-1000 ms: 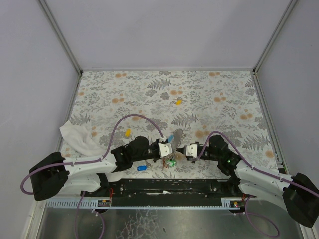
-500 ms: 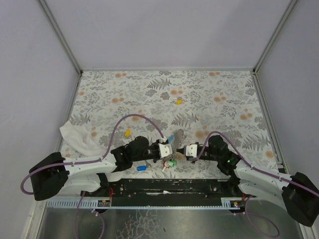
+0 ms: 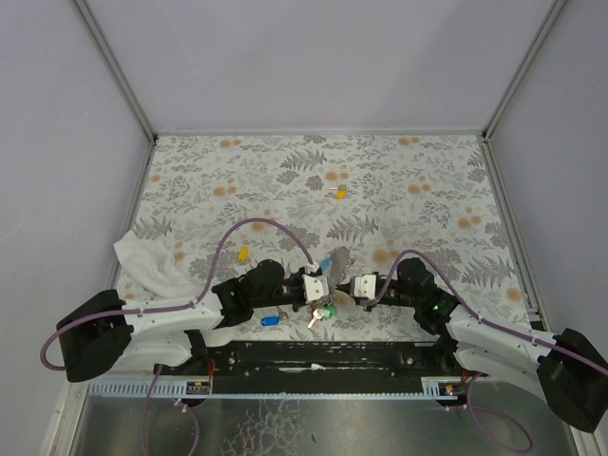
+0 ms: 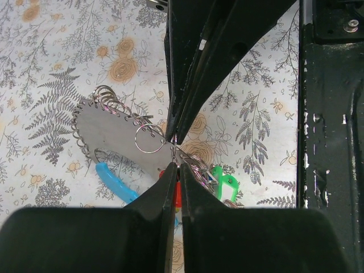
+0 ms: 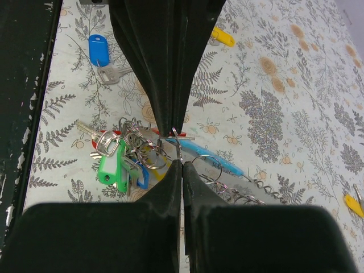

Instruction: Put the keys on the keyring

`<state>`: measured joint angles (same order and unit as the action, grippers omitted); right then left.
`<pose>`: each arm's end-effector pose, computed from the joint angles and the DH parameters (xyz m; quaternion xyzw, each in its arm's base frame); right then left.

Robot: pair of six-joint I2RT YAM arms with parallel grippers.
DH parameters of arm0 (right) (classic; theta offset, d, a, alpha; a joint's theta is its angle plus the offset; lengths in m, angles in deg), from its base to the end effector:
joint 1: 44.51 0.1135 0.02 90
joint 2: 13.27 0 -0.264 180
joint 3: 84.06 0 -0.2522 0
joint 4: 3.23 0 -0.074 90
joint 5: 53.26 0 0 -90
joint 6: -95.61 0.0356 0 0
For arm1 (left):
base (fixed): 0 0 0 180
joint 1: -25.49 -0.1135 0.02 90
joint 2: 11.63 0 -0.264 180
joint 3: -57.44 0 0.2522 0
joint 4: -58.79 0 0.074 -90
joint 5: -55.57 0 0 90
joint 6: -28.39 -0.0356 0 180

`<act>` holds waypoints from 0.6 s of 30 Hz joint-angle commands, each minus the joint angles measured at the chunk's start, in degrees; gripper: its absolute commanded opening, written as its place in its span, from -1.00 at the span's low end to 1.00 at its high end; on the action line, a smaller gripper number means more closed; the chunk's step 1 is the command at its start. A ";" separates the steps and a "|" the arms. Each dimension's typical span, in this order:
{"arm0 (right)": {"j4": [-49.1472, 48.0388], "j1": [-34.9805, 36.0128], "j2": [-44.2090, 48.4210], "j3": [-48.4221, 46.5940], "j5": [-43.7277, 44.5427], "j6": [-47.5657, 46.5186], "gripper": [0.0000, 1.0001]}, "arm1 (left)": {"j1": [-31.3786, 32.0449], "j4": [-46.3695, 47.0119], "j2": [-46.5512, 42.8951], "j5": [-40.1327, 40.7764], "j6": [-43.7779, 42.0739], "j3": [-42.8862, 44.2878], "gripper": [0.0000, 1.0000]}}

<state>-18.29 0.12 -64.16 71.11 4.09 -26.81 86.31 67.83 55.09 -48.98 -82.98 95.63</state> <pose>0.1161 0.1416 0.1877 -0.6011 0.4680 0.2806 0.5839 0.1090 -0.2134 0.1994 0.5875 0.5624 -0.2906 0.5041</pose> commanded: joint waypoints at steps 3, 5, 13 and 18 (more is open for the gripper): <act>-8.07 0.47 0.79 -1.96 -4.53 0.30 -1.00 | 0.61 4.62 0.60 -3.71 -0.02 2.05 -1.00; -8.52 0.47 0.79 -1.92 -4.91 0.11 -1.00 | 0.55 4.46 0.40 -4.04 0.00 2.12 -1.00; -11.52 0.47 1.32 -0.48 -7.96 -0.48 -1.00 | 0.31 4.11 0.38 -4.21 0.18 2.12 -1.00; -12.67 0.47 1.24 -0.09 -9.60 -1.23 -1.00 | -0.58 4.06 -0.26 -6.02 0.74 1.72 -1.00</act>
<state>-20.28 0.05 -64.10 71.98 0.42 -27.07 86.14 68.10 55.22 -51.73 -82.94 95.74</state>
